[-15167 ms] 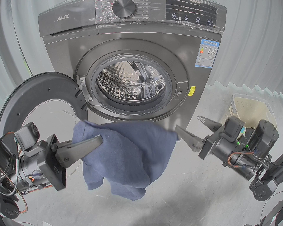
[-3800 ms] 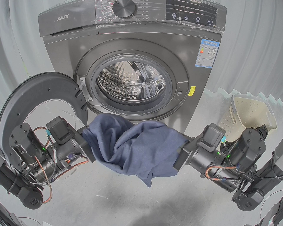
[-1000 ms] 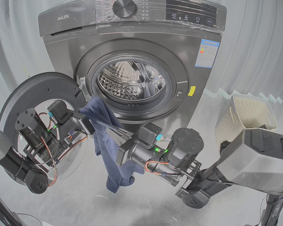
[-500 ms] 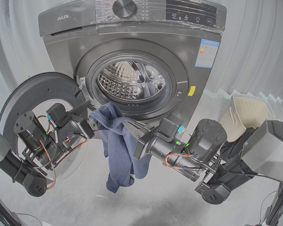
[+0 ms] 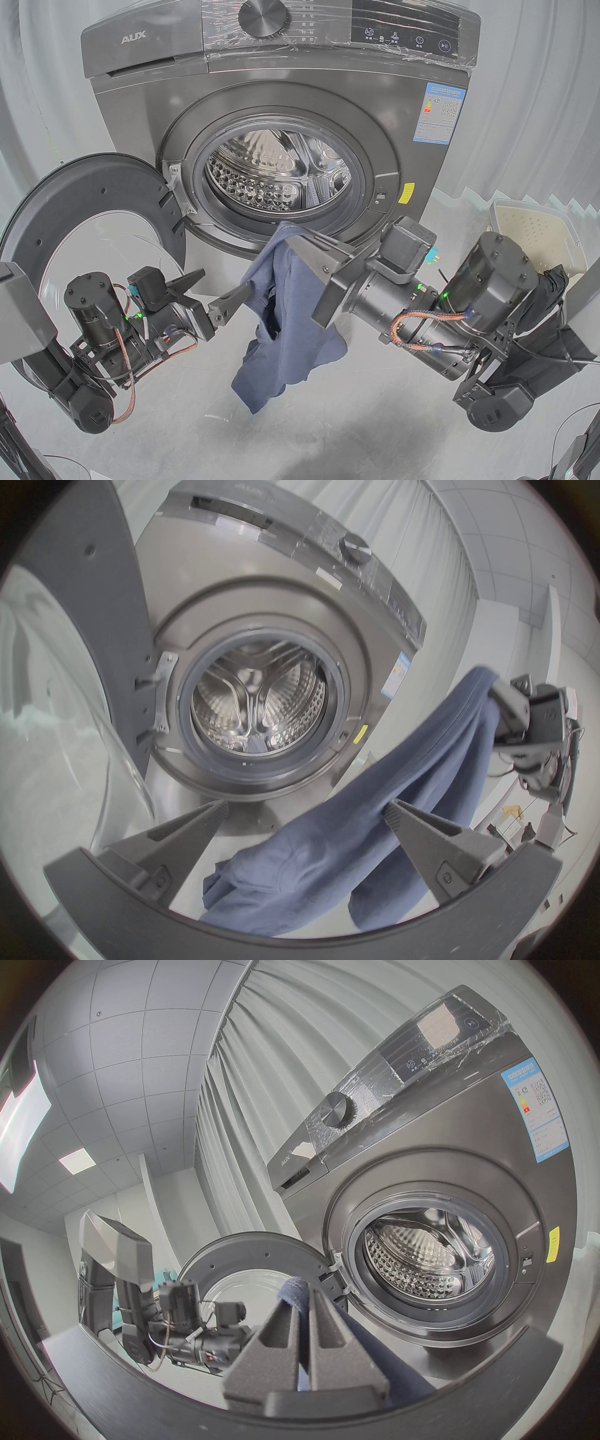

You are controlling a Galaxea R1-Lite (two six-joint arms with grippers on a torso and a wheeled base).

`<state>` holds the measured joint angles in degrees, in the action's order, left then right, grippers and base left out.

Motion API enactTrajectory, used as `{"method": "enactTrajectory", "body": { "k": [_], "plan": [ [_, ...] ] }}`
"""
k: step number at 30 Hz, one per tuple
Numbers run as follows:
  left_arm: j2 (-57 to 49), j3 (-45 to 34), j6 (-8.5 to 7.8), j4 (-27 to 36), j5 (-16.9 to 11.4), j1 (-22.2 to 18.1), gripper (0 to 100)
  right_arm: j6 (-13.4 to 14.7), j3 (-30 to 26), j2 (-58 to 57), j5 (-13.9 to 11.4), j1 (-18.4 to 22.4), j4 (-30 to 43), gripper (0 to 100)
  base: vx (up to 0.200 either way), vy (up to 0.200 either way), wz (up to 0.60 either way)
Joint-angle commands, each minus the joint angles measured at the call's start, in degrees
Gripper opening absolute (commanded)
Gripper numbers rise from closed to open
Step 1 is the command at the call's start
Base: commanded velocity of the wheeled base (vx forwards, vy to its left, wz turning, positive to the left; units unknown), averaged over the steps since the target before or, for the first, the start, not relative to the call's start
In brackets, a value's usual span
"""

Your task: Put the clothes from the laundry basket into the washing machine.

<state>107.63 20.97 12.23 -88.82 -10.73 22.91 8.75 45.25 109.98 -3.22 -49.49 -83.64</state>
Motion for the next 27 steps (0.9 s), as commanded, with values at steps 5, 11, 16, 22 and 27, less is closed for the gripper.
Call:
{"method": "enactTrajectory", "body": {
  "k": [5,11,16,22,27],
  "plan": [
    [4.6,-2.3,-0.10,0.0,-0.2,1.2,100,0.0,-2.4,-4.6,-0.1,0.0,-0.1,0,0.000,0.000,0.00],
    [7.5,-2.6,-1.24,-0.1,-0.1,1.1,100,0.0,-3.5,-5.2,-0.1,-0.1,-0.2,0,0.000,0.000,0.00],
    [11.3,-3.0,-5.72,-0.1,-0.1,0.6,100,0.0,-3.3,-5.2,-0.1,-0.1,-0.2,0,0.000,0.000,0.00],
    [14.2,-3.2,-6.51,-0.1,-0.3,1.3,100,0.0,-3.6,-5.7,-0.1,-0.1,-0.2,0,0.000,0.000,0.00],
    [18.8,0.6,-7.13,-0.2,-0.6,1.5,100,0.0,-3.8,-5.8,-0.1,-0.1,-0.2,0,0.000,0.000,0.00]
  ]
}}
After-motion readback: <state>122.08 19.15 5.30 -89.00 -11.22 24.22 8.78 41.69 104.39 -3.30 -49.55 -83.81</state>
